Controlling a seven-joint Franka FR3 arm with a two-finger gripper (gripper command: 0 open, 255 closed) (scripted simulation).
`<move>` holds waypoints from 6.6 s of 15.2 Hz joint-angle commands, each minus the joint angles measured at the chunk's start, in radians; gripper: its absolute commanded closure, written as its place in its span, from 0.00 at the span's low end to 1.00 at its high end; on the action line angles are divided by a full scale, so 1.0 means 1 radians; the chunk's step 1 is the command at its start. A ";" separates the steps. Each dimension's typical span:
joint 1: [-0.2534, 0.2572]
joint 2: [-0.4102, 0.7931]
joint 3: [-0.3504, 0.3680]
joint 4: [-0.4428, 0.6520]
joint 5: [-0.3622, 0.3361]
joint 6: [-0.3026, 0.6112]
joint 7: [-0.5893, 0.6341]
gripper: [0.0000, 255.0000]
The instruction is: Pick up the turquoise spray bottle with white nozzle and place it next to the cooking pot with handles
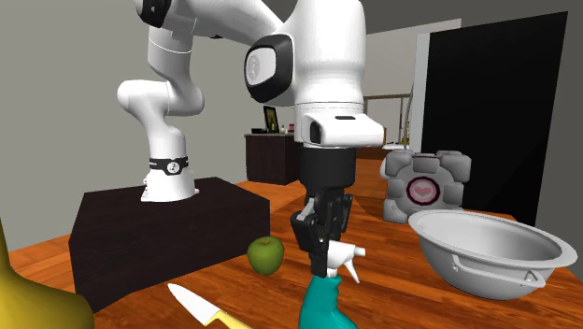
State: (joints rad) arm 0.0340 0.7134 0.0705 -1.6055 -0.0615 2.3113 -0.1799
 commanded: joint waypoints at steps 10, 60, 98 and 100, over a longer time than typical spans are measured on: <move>-0.002 -0.044 0.003 -0.001 0.003 -0.043 -0.002 1.00; -0.003 -0.249 0.016 0.362 0.023 -0.610 -0.016 1.00; 0.379 0.113 0.090 0.629 -0.056 -0.521 0.419 1.00; 0.377 0.115 0.090 0.605 -0.057 -0.496 0.420 1.00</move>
State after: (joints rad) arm 0.4115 0.8273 0.1600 -0.9890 -0.1178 1.8027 0.2391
